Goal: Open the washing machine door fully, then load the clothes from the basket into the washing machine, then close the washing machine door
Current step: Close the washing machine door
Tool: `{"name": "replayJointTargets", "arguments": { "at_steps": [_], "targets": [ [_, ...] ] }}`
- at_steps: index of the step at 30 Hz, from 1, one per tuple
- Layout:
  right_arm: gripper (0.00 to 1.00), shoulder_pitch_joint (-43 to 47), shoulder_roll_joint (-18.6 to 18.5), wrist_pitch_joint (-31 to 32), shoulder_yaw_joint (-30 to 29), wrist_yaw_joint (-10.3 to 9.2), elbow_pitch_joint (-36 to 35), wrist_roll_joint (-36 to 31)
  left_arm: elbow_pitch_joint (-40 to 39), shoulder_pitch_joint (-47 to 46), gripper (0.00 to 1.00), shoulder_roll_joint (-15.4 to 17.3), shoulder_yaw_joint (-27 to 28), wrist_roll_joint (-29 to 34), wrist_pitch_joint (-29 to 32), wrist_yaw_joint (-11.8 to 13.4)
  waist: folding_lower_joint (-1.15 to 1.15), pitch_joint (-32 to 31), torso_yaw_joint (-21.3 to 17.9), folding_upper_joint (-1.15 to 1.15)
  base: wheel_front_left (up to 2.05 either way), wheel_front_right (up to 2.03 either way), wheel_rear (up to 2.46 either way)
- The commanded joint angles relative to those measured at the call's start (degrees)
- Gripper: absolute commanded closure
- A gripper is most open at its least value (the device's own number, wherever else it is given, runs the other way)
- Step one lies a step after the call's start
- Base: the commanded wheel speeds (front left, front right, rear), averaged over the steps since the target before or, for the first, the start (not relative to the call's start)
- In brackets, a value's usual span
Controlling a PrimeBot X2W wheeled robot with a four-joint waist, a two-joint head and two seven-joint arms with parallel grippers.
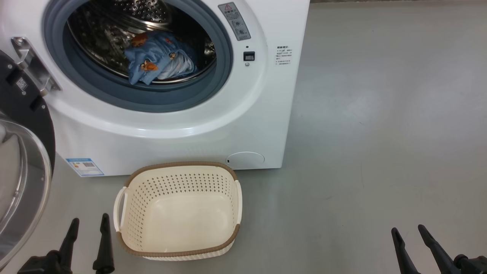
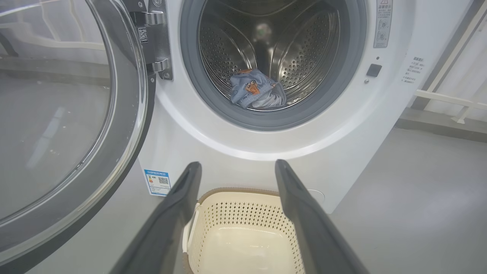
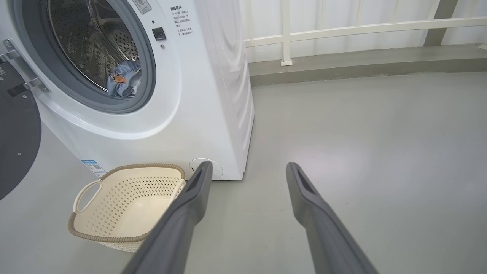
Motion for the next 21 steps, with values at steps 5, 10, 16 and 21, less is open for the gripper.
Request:
{"name": "replayJointTargets", "arguments": {
  "at_steps": [5, 10, 16, 21],
  "targets": [
    [0.00, -0.2, -1.2, -0.7, 1.1, 0.09, -1.4, 0.4, -1.5, -0.3, 0.00, 1.1, 1.6, -0.3, -0.3, -0.1, 0.00, -0.3, 0.2, 0.00, 0.00, 0.00, 0.00],
    [0.00, -0.2, -1.3, -0.7, 1.3, 0.09, -1.4, 0.4, -1.3, -0.2, 0.00, 1.0, 1.7, -0.6, -0.3, -0.1, 0.00, -0.6, 1.0, 0.00, 0.00, 0.00, 0.00],
    [0.00, -0.1, -1.6, -0.7, 1.7, 0.09, -1.5, 0.5, -1.1, -0.2, 0.00, 0.5, 1.6, -0.9, -0.3, -0.1, 0.00, -0.6, 3.4, 0.00, 0.00, 0.00, 0.00],
    [0.00, -0.3, -1.8, -0.7, 2.3, 0.09, -1.5, 0.5, -1.1, 0.0, 0.00, 0.0, 1.6, -1.2, -0.3, -0.1, 0.00, -0.4, 6.8, 0.00, 0.00, 0.00, 0.00]
  ]
}}
